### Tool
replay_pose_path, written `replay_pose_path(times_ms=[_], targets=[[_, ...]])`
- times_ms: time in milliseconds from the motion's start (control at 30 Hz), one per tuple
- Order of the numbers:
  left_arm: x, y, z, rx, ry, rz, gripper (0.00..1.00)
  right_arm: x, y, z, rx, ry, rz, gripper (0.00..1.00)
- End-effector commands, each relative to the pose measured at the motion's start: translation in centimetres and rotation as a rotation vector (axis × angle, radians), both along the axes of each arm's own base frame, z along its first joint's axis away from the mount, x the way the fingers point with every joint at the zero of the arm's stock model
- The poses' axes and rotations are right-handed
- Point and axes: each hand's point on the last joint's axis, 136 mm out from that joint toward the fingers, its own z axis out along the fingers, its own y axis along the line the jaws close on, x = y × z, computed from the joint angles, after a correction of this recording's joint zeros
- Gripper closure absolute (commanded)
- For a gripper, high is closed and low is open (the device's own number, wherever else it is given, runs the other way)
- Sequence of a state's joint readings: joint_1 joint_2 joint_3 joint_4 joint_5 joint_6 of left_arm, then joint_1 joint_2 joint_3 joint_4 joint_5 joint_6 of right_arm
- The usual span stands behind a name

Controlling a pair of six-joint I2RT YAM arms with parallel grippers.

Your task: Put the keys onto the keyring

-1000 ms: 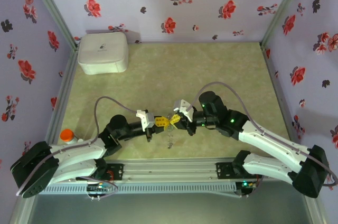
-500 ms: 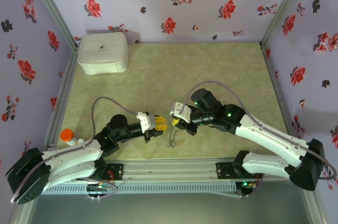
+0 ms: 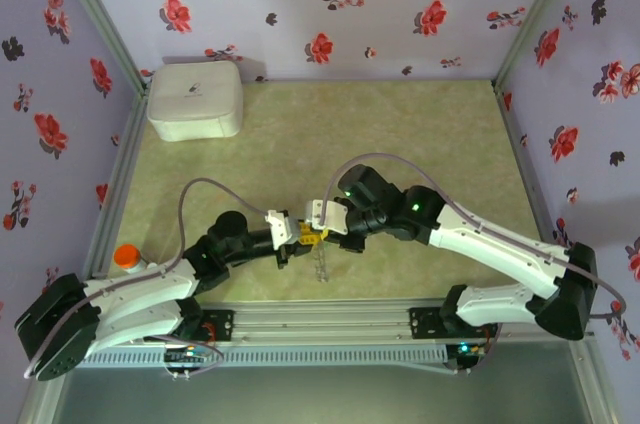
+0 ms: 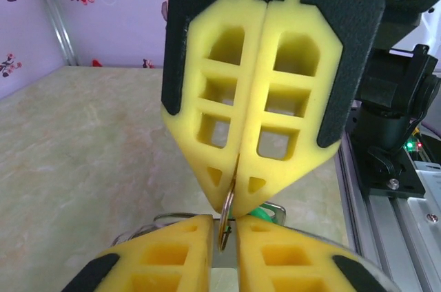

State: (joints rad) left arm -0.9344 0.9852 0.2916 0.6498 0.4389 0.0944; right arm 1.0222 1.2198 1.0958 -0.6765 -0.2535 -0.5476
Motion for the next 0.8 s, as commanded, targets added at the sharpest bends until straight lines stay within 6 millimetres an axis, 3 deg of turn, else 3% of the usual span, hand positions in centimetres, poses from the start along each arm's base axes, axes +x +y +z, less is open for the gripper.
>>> replay_pose_path(times_ms=[0,133,200,333,467,667,767], targets=[[-0.4,-0.5,1.8,-0.035,-0.04,-0.034,0.88,-0.1,0.2,0.4,-0.032,-0.038,0.038,1.0],[-0.4,-0.4,1.7,-0.035,-0.04,-0.035,1.0,-0.3,0.4,0.5,-0.024,-0.028,0.041,1.0],[-0.4,-0.4,1.9,-0.045,-0.042,-0.033,1.0,-0.4,0.6,1.1,0.019,-0.01,0.022,0.98],[-0.5,-0.4,2.6,-0.082,-0.045,-0.031,1.0,0.2,0.2,2.9,0.186,0.049,-0.043,0.72],[-0.7,0.0,2.8,-0.131,-0.043,-0.029,1.0,0.5,-0.9,3.4,0.303,0.113,-0.094,0.63],[-0.6,0.0,3.5,-0.202,-0.024,-0.028,1.0,0.3,-0.8,2.6,0.363,0.148,-0.127,0.62],[-0.7,0.0,3.3,-0.199,-0.014,-0.03,1.0,0.4,-0.6,2.6,0.386,0.154,-0.132,0.68]])
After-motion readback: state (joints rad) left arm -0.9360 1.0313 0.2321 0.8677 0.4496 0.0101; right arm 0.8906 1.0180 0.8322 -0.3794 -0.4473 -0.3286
